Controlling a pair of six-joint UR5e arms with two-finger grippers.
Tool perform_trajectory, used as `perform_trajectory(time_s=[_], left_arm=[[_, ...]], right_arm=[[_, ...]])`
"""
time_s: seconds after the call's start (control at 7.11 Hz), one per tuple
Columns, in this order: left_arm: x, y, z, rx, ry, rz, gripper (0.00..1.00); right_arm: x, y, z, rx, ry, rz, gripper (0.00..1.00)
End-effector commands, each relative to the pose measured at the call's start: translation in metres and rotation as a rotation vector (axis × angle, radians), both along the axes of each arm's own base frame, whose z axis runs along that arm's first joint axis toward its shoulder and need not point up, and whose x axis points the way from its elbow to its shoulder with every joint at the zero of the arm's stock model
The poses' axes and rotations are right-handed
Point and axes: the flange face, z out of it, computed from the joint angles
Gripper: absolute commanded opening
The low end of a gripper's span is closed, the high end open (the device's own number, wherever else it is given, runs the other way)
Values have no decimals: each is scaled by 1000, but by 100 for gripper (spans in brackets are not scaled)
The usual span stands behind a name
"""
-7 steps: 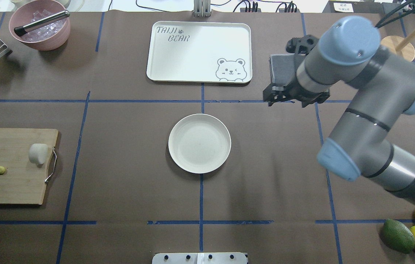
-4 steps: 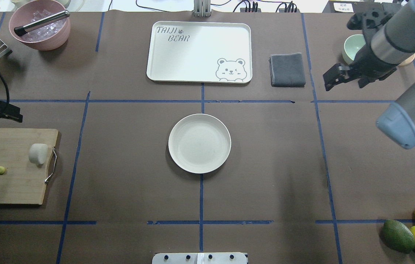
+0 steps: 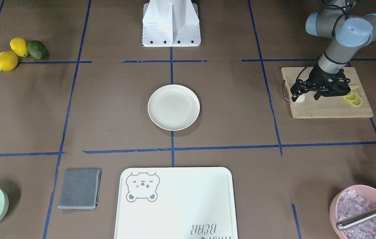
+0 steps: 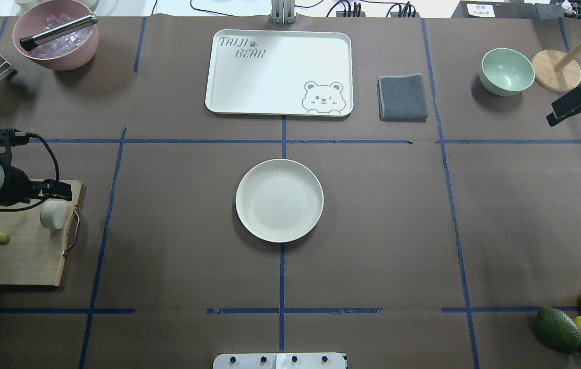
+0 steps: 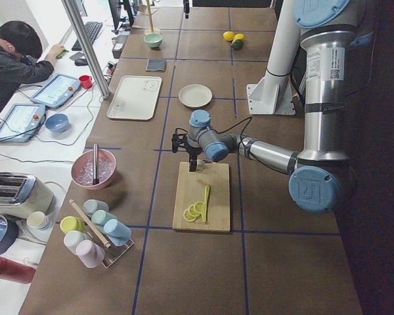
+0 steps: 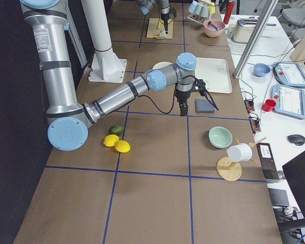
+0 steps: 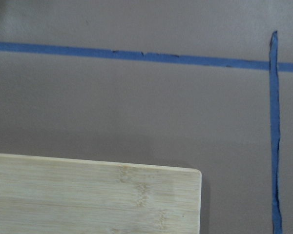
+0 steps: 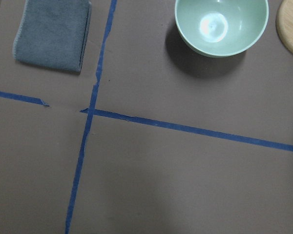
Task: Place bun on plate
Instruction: 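Withdraw the right arm away while the left arm reaches toward the white bun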
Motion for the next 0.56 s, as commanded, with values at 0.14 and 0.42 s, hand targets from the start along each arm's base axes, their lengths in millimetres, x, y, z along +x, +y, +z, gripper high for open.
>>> perform_trajectory(time_s=[0.14,0.42], left_arm=[[4,17,12,-21,-14,24,99],[-2,24,15,-26,-18,26,99]], right_arm=[[11,3,10,-3,-1,-3,100],[11,3,10,-3,-1,-3,100]])
